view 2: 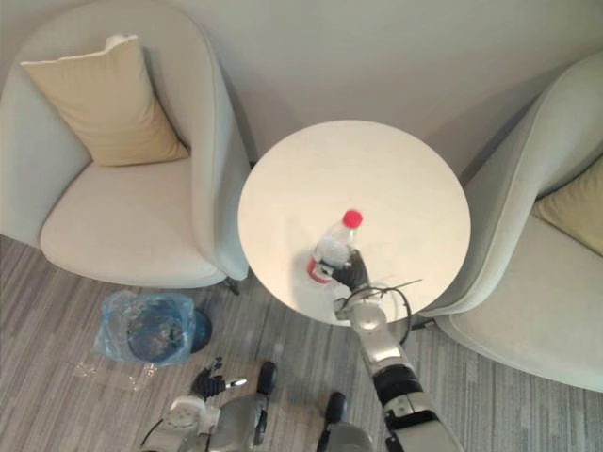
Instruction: Gather rubbish on tea table into small bin, then transfer packed bag to large trash can.
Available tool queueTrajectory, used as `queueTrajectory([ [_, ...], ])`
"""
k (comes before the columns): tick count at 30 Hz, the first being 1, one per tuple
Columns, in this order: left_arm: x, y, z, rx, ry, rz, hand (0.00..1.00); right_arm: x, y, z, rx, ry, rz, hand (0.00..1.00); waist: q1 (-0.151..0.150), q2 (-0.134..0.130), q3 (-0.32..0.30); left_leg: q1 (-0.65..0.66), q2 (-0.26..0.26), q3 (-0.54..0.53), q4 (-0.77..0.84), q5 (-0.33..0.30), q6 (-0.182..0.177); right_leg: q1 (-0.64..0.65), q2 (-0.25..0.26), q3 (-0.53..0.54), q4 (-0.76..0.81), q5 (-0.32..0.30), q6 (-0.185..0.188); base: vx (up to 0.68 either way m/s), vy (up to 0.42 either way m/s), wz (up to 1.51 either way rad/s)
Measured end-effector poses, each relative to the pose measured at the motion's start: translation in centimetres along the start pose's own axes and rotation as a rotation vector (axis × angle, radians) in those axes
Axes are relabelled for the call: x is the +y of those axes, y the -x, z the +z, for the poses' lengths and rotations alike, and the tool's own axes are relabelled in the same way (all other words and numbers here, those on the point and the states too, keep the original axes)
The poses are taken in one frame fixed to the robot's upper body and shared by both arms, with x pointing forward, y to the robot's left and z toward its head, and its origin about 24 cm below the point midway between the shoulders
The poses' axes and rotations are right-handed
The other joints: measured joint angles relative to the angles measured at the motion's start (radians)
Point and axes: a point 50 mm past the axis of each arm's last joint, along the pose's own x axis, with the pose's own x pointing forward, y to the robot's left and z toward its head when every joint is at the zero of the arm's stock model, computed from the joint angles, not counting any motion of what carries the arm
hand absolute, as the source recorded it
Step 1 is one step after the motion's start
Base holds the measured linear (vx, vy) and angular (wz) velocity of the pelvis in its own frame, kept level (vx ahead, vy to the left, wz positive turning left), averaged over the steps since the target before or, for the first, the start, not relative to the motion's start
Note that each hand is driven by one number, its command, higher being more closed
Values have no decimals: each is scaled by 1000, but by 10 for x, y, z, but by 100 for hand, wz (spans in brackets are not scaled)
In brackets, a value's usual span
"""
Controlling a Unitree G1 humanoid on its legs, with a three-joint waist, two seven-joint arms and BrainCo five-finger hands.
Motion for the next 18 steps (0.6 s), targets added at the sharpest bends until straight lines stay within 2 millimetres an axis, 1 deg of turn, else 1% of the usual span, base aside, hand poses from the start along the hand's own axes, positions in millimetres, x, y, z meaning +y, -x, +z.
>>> queueTrajectory([
  [3,0,0,0,0,-2,-1,0,-2,8,1,-24,-12,-3,100,-2,0,0,3,-1,0,1,0,0,3,-1,2,0,0,0,0,0,0],
  [7,0,0,0,2,-31,-6,0,-6,29,5,-78,-25,6,100,-8,-1,0,27,0,18,-3,0,0,15,-4,23,4,-1,1,-12,16,-12],
  [10,-1,0,-3,15,-55,-9,0,-10,44,4,-96,-9,0,100,-21,-4,-3,55,-1,29,-8,-1,0,37,-6,38,4,-4,6,-31,12,-14],
  [12,1,1,-7,33,-69,-12,0,-12,58,5,-115,-1,5,100,-40,-13,-14,66,1,40,-14,0,0,38,-6,52,4,-4,7,-46,9,-17],
  [13,1,1,-8,35,-76,-16,0,-11,61,4,-116,2,7,100,-44,-16,-16,72,2,47,-17,0,0,38,-5,60,4,-4,7,-47,11,-27],
  [15,1,1,-12,51,-104,-33,0,-11,71,1,-111,10,13,100,-63,-25,-31,84,3,60,-22,0,0,38,-5,78,5,-4,8,-44,11,-22],
  [18,1,2,-15,61,-124,-40,0,-12,83,-2,-107,24,18,100,-65,-37,-53,95,8,77,-27,0,0,37,-2,95,2,-3,9,-36,7,-15],
])
